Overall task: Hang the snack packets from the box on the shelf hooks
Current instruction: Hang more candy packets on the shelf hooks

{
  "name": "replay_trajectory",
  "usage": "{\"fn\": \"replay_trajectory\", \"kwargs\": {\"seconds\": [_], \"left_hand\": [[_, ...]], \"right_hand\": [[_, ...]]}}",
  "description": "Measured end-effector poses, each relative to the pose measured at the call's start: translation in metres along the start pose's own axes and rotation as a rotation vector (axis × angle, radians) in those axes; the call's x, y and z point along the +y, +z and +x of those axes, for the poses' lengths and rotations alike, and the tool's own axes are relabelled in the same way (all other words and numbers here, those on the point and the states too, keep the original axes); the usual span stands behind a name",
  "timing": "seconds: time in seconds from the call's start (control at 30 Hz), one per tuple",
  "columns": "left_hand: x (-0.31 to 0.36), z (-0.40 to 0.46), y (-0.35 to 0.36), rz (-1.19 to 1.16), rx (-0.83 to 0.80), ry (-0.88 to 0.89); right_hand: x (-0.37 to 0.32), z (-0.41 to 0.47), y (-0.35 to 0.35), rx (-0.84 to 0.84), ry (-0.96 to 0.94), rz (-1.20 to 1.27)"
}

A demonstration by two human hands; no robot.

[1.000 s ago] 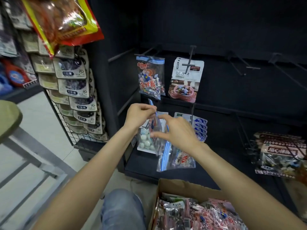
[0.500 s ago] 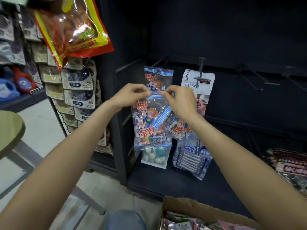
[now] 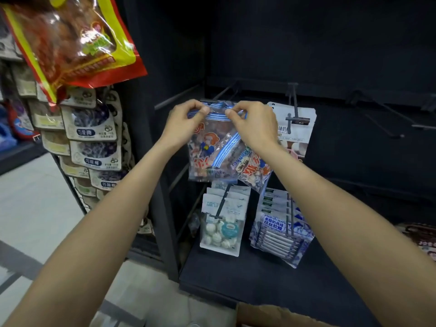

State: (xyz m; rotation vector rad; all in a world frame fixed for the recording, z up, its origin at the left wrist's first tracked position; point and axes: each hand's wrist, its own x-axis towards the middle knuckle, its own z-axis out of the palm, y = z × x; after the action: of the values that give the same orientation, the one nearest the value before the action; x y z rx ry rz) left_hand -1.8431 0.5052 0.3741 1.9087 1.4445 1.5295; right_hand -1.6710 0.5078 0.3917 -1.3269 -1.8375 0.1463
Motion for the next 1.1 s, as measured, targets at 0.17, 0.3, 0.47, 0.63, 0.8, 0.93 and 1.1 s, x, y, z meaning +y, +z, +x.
{"fn": "replay_trajectory", "kwargs": {"seconds": [0.17, 0.3, 0.47, 0.63, 0.8, 0.93, 1.1], "left_hand": [[-0.007, 0.011, 0.002, -0.002, 0.024, -0.016], [-0.014, 0.021, 0.009, 0.021, 0.018, -0.082], [-0.024, 0.043, 0.022, 0.136, 0.11, -0.061], [-0.028, 0.06, 0.035, 0.222, 0.219, -0.078], [-0.016, 0.001, 0.03, 0.116, 0.405, -0.052], [0.012, -0.061, 0.015, -0.128, 0.156, -0.158], [0.023, -0.054, -0.007, -0.045, -0.097, -0.138]], "right_hand": [[-0.002, 0.007, 0.001, -0.011, 0.022, 0.025], [0.005, 0.012, 0.005, -0.05, 0.084, -0.009], [0.009, 0.013, 0.01, 0.007, 0.09, 0.002], [0.017, 0.01, 0.007, 0.049, 0.055, 0.062], [0.027, -0.003, 0.001, -0.033, 0.052, 0.147], [0.019, -0.018, 0.001, -0.088, -0.017, 0.239], [0.005, -0.032, 0.006, -0.14, -0.075, 0.43]]}}
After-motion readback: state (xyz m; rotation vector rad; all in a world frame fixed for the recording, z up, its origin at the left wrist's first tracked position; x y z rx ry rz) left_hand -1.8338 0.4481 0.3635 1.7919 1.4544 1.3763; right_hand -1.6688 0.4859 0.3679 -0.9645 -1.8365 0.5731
